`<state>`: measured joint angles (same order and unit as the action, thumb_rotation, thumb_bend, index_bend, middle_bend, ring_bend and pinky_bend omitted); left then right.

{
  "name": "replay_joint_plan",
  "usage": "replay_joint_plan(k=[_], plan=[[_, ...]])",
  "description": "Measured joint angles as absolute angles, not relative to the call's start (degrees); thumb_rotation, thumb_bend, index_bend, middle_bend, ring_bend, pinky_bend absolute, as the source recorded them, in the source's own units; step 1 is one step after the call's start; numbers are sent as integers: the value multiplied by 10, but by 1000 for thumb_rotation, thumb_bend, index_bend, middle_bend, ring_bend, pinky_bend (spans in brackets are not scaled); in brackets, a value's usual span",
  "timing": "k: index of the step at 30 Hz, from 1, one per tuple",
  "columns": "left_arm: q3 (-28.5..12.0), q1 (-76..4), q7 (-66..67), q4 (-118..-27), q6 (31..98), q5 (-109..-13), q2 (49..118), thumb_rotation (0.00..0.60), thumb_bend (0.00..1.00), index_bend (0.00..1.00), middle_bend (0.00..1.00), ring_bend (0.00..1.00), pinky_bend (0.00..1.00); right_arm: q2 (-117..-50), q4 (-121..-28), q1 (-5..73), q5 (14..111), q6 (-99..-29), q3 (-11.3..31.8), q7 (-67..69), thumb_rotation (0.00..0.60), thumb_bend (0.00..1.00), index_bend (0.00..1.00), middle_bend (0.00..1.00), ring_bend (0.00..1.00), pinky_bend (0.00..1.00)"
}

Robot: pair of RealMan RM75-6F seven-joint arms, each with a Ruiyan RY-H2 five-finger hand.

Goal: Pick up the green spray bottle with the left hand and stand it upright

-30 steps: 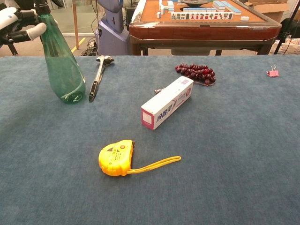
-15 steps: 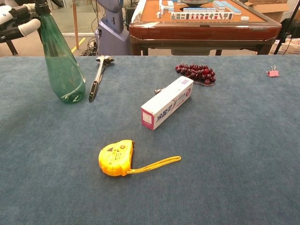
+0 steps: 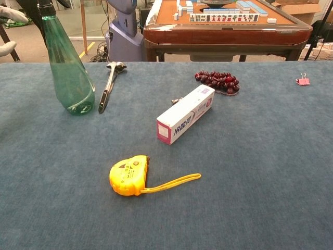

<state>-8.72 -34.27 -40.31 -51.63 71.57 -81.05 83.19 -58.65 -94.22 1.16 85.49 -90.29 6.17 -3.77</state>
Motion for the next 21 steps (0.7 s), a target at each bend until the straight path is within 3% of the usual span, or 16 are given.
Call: replay_joint_plan(k=[12, 21], plan=[[-81, -263, -211, -749, 735, -756, 715, 600, 459, 267, 152, 59, 0, -586, -928, 31, 882, -878, 52, -8, 600, 289, 298, 318, 202, 220], [-56, -189, -78, -917, 786, -741, 639, 600, 459, 259, 156, 60, 0, -590, -932, 42, 907, -869, 42, -8, 600, 292, 298, 318, 202, 220]])
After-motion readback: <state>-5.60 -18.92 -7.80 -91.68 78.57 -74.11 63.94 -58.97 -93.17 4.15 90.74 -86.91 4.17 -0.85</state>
